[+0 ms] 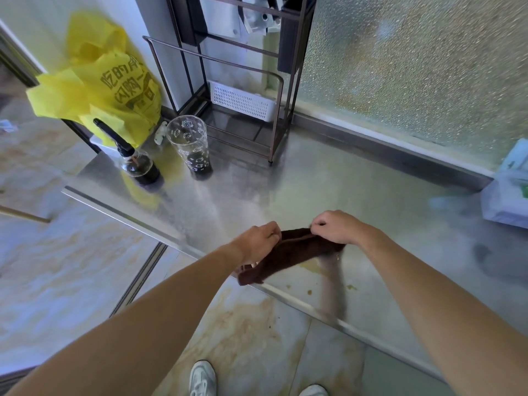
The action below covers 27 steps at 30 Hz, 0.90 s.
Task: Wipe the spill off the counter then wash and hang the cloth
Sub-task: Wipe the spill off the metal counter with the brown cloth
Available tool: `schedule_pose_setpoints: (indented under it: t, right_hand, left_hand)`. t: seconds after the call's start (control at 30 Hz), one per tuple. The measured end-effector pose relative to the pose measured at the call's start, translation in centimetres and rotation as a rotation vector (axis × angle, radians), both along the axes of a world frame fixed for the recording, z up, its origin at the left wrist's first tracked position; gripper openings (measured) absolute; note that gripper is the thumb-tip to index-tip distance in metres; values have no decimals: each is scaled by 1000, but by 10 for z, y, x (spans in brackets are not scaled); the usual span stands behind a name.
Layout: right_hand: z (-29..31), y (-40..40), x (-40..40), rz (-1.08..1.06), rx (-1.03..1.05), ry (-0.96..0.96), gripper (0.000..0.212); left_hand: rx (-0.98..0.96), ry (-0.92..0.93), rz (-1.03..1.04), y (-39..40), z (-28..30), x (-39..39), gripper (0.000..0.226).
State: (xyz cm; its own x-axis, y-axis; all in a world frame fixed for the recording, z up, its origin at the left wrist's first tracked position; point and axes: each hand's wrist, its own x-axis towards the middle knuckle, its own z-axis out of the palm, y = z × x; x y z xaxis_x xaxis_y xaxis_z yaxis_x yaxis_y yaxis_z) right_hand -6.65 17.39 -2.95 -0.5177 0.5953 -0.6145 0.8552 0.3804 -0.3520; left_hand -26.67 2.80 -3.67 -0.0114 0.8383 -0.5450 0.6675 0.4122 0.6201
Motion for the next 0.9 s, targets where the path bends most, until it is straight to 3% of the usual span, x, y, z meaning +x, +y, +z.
schedule_pose_setpoints:
  t: [0.1,0.2,0.4,0.57,0.9]
  right_hand:
    - [6,-4,-2,-19,-59,-66,24]
    - [8,-10,-3,-43,-46,-71,27]
    - [2,-43,2,-98,266,-9,35]
    - [-7,-72,15,-173,472,125,27]
    - [-24,-106,25,-452,506,169,26]
  left_hand:
    - [17,59,-79,-5,2,9,13]
    - [152,246,-161,-13,2,24,8]
    - [366,498,-168,-31,-9,45,25]
    - [400,409,-7,-39,-11,50,23]
    - [309,218,120,-37,-5,71,26]
